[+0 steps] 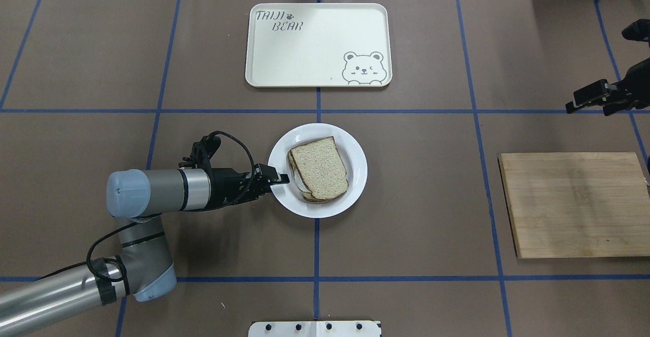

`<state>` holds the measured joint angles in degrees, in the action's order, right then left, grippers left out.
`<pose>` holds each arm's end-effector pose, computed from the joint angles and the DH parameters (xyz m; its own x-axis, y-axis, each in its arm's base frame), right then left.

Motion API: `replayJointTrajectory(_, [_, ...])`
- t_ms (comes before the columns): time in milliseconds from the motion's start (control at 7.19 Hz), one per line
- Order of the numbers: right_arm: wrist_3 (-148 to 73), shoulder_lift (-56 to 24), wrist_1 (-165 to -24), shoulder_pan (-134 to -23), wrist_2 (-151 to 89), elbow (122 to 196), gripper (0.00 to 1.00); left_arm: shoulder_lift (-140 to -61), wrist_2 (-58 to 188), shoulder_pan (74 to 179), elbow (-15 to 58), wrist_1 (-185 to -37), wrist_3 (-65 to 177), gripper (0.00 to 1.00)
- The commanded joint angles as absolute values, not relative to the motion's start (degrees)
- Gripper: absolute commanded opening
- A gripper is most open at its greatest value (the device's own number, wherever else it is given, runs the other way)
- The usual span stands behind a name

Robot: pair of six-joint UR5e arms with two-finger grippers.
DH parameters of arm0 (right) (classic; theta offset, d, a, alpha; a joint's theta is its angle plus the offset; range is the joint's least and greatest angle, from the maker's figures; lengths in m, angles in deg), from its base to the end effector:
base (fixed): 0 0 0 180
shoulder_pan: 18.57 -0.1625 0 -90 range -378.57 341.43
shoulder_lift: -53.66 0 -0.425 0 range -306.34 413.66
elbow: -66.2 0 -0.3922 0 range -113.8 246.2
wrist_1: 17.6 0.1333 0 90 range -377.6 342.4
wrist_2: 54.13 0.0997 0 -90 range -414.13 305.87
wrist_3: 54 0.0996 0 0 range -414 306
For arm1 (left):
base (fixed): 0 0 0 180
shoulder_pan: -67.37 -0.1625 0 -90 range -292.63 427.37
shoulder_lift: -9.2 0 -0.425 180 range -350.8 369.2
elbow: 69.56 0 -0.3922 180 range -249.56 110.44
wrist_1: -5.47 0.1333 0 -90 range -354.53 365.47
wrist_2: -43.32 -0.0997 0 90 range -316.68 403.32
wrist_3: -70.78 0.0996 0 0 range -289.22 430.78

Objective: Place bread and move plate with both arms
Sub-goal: 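Move the left gripper to the plate rim nearest the robot and grip it, then slide the plate with the left gripper onto the bear-print tray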

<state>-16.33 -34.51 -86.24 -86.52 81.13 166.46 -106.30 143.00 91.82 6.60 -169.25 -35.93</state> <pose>-0.1368 -0.5044 0.5087 0.5915 -0.0238 0.8060 -0.0609 0.9954 0.0741 0.5467 -0.3766 0.3568 -0.1705 -0.2339 -0.9572 0.2160 0.9389 -0.2679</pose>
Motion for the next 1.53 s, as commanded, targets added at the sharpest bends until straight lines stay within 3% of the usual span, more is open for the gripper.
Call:
replayJointTrajectory(0, [-16.3,-34.41,-86.24,-86.51,81.13,166.39,0.99,-106.64,141.16,90.76,6.38,-169.26,-36.0,0.43])
replayJointTrajectory(139, [-16.21,-34.41,-86.24,-86.51,81.13,166.39,0.99,-106.72,140.28,90.22,6.38,-169.26,-35.92,0.36])
replayJointTrajectory(418, [-16.21,-34.41,-86.24,-86.51,81.13,166.39,0.99,-106.72,140.27,90.13,6.38,-169.35,-36.0,0.05])
replayJointTrajectory(557, [-16.21,-34.41,-86.24,-86.51,81.13,166.39,0.99,-106.81,140.27,90.13,6.55,-169.44,-36.09,0.0])
replayJointTrajectory(974, [-16.3,-34.15,-86.33,-86.51,81.13,166.31,0.99,-107.33,136.95,90.48,10.58,-169.87,-37.23,0.0])
replayJointTrajectory(1392, [-16.21,-34.32,-86.33,-86.59,81.22,166.66,0.99,-112.24,124.85,90.66,9.46,-169.09,-43.52,0.0])
